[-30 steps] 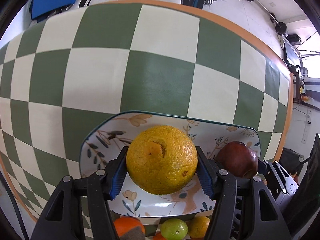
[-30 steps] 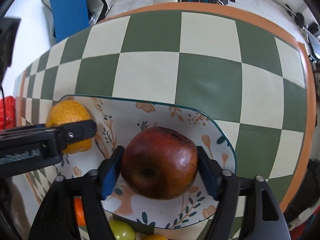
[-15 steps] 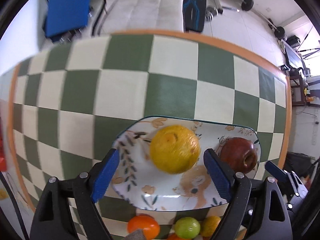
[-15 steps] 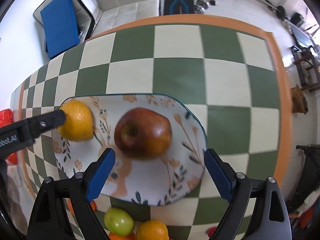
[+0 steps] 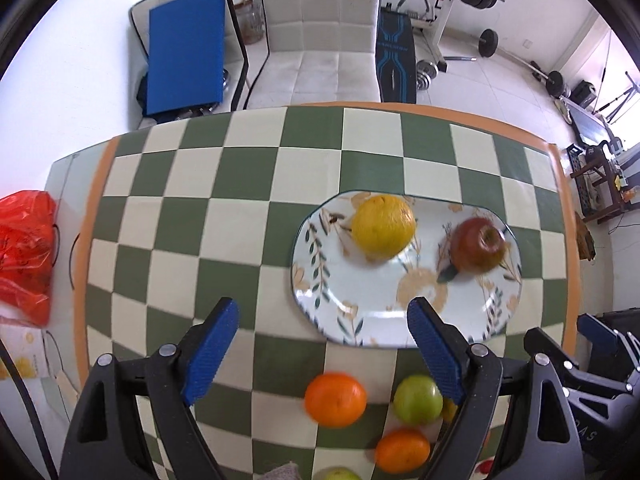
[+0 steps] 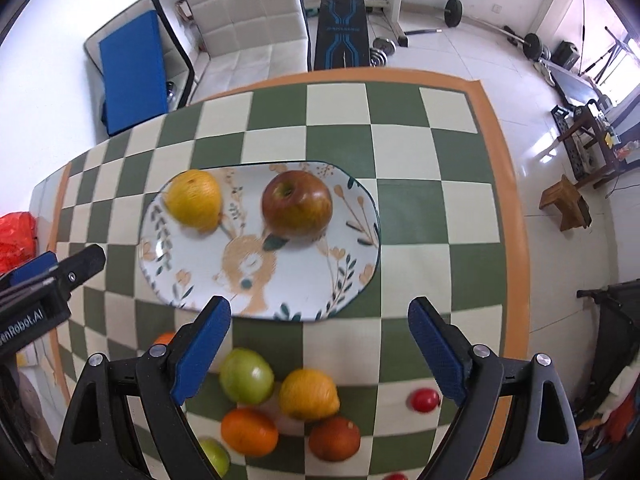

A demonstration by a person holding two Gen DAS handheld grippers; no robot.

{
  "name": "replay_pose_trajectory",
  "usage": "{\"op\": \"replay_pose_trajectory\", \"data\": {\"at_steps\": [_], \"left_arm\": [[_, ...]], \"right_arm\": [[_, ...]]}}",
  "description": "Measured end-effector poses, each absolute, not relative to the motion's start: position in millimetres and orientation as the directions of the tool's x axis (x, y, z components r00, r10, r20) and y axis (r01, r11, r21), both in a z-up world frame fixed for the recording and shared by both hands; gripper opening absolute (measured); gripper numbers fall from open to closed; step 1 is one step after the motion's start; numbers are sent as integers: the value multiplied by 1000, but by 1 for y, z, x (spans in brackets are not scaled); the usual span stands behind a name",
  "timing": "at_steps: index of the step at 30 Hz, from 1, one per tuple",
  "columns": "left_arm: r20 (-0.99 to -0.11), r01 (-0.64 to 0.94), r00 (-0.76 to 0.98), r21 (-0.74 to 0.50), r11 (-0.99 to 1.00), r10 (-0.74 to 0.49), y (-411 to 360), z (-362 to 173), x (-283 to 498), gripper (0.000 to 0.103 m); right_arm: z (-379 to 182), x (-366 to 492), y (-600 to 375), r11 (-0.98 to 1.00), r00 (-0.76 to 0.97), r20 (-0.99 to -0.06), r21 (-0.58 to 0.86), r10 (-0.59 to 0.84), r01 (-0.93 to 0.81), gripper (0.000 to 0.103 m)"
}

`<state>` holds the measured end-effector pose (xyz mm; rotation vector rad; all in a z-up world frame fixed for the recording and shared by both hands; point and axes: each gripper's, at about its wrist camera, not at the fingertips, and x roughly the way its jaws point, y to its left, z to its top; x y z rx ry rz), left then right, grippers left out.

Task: Organize fruits
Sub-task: 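Open both tools and raise them away from the plate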

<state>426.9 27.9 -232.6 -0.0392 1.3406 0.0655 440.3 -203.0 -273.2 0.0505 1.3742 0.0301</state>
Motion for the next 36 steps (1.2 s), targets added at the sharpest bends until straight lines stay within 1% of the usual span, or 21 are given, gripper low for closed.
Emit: {"op": "replay_pose_trajectory", "data": {"at_steps": [12, 18, 23, 27, 30, 31, 32, 36], "left_arm": [[-929, -27, 370, 13, 1000, 22, 21, -154, 348, 86], [-909, -7, 416, -9, 1000, -6, 16, -124, 317, 86], [-900, -6, 436, -36, 999, -30, 12, -110, 299, 86], [-898, -13, 439, -43, 999, -33, 12, -108, 293, 86], [-897, -31, 441, -21, 999, -5, 14, -111, 294, 86], [-900, -36, 437, -17, 999, 0, 15, -114, 294, 90], [-905, -39, 426, -10, 999, 8, 16, -119, 296, 103], [-929, -61, 367, 37, 997, 57, 22, -152, 300, 103]], "right_arm": [[-187, 359, -201, 996, 321, -944, 89, 84, 3, 93], [-147, 322, -204, 994, 378, -920, 111, 103, -1, 93], [-128, 300, -210, 991, 411, -905, 132, 115, 14, 93], [-122, 293, -216, 988, 430, -894, 154, 129, 23, 93], [-127, 293, -224, 982, 440, -886, 184, 147, 42, 93], [-131, 294, -228, 981, 433, -889, 189, 148, 53, 93], [-137, 295, -231, 978, 424, -892, 202, 157, 62, 93], [-185, 300, -242, 956, 316, -920, 275, 231, 101, 93]]}}
